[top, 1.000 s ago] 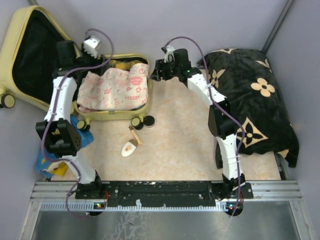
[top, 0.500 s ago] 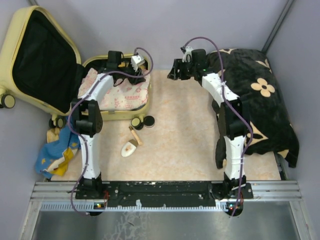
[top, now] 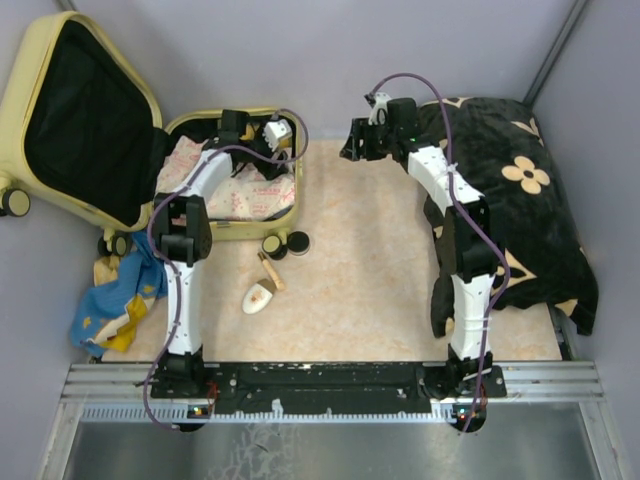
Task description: Pack the luggage
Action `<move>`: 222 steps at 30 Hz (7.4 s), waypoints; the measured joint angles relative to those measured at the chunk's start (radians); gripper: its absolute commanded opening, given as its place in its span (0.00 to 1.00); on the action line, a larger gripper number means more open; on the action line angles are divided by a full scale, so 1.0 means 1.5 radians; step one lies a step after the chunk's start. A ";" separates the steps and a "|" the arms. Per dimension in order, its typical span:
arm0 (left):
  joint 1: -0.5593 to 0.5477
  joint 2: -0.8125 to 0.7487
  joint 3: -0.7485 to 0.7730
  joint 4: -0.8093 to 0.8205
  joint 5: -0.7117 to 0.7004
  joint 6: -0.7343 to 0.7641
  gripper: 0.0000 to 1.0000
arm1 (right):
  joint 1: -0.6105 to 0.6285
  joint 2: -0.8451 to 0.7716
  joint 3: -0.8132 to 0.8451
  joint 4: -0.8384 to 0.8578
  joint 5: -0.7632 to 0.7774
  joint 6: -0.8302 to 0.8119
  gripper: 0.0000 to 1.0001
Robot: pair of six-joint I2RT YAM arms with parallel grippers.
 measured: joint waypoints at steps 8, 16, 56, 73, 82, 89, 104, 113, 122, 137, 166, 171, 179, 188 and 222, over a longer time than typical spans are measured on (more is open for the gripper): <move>-0.027 -0.009 0.009 -0.042 -0.023 0.067 0.95 | 0.000 -0.001 -0.010 -0.002 0.002 -0.006 0.61; -0.039 -0.067 -0.003 -0.120 -0.053 0.076 0.97 | 0.000 -0.002 -0.015 0.006 -0.010 -0.008 0.65; -0.058 -0.755 -0.820 -0.322 -0.024 0.173 0.97 | -0.012 -0.059 -0.150 0.037 -0.050 -0.042 0.95; -0.182 -0.646 -0.909 -0.077 -0.180 0.096 0.87 | -0.020 -0.112 -0.207 0.049 -0.043 -0.042 0.96; -0.230 -0.654 -0.920 -0.036 -0.207 0.080 0.62 | -0.025 -0.112 -0.207 0.050 -0.038 -0.032 0.96; -0.228 -0.659 -0.912 -0.074 -0.224 0.083 0.46 | -0.026 -0.112 -0.207 0.050 -0.036 -0.030 0.96; -0.006 -0.637 -0.445 -0.278 -0.105 0.023 0.42 | -0.026 -0.111 -0.207 0.053 -0.036 -0.017 0.96; 0.120 -0.282 -0.005 -0.223 -0.153 -0.149 0.46 | -0.026 -0.103 -0.188 0.042 -0.020 -0.027 0.97; 0.164 -0.115 0.114 -0.119 -0.236 -0.145 0.49 | -0.038 -0.103 -0.146 0.013 -0.001 -0.065 0.97; 0.215 -0.014 0.112 0.023 -0.203 -0.227 0.54 | -0.034 -0.089 -0.141 0.009 0.023 -0.074 0.98; 0.237 -0.325 -0.078 0.012 -0.068 -0.239 0.96 | -0.025 -0.111 -0.188 0.018 0.003 -0.069 0.98; 0.235 -0.477 -0.216 -0.001 0.039 -0.187 0.98 | -0.034 -0.132 -0.218 0.019 -0.015 -0.065 0.99; 0.204 -0.575 -0.417 -0.152 0.122 0.026 1.00 | -0.052 -0.162 -0.248 0.016 -0.048 -0.079 0.99; 0.079 -0.751 -0.643 -0.331 0.083 0.384 0.96 | -0.065 -0.175 -0.273 0.002 -0.087 -0.096 0.99; -0.127 -0.493 -0.731 -0.234 -0.088 0.541 0.22 | -0.089 -0.209 -0.312 -0.039 -0.104 -0.107 0.99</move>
